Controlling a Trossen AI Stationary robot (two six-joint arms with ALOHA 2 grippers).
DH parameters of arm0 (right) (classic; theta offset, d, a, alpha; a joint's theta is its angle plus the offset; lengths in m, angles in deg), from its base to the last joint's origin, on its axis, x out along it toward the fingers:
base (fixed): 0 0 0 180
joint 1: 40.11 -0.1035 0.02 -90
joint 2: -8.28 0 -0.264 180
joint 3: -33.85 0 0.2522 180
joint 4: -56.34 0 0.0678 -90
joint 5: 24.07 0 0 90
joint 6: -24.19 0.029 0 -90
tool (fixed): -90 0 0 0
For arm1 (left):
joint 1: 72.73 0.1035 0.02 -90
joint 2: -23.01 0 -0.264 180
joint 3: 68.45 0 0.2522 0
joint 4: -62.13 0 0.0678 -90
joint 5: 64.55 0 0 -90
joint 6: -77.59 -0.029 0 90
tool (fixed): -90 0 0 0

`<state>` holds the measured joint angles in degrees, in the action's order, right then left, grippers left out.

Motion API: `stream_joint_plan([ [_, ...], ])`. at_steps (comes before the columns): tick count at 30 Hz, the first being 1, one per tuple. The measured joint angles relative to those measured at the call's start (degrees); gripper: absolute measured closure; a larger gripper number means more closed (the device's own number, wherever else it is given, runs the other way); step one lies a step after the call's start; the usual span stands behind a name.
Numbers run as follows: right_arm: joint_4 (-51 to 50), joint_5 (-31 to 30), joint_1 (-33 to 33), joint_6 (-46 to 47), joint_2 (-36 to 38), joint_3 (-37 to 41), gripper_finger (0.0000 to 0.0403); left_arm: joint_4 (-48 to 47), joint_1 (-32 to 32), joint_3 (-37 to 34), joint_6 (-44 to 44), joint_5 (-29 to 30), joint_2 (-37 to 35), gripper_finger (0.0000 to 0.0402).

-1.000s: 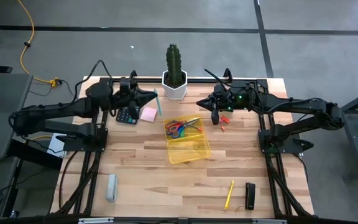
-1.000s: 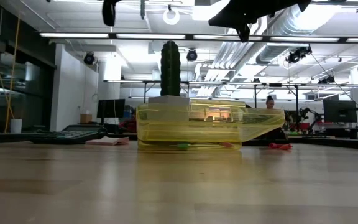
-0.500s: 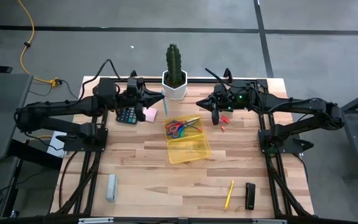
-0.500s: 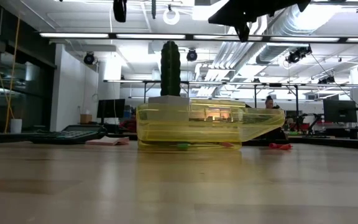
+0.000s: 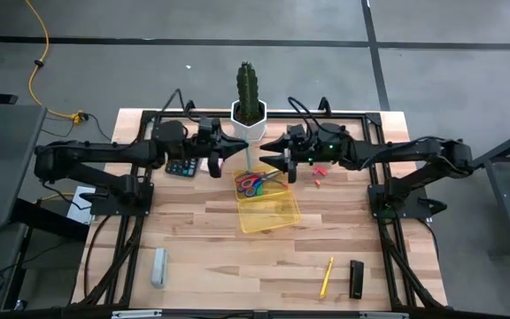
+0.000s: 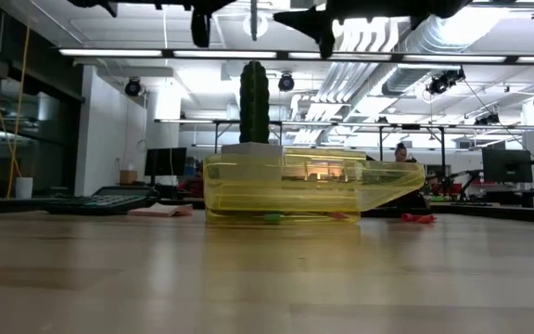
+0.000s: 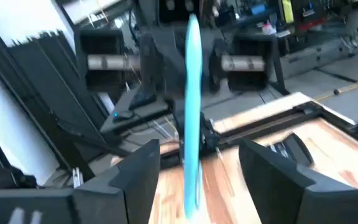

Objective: Pack school essentials
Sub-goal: Put the blue pen into the yellow supply box

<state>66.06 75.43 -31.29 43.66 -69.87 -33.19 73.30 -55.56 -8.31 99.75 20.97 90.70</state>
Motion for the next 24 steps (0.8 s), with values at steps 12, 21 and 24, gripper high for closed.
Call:
stream_joint_plan([
  [12, 4.0, 2.0, -1.9, 4.1, -3.3, 0.0, 0.0185, 5.9, -1.2, 0.0, 2.1, 0.1, 6.3, 0.0398],
  [21, 4.1, 0.4, -2.1, 5.4, -3.3, 0.0, 0.0241, 8.1, -1.6, 0.0, 3.2, -1.1, 8.6, 0.0398],
  [24, 4.0, 0.4, -2.1, 5.6, -3.3, 0.0, 0.0280, 8.4, -1.7, 0.0, 3.2, -0.8, 8.7, 0.0398],
])
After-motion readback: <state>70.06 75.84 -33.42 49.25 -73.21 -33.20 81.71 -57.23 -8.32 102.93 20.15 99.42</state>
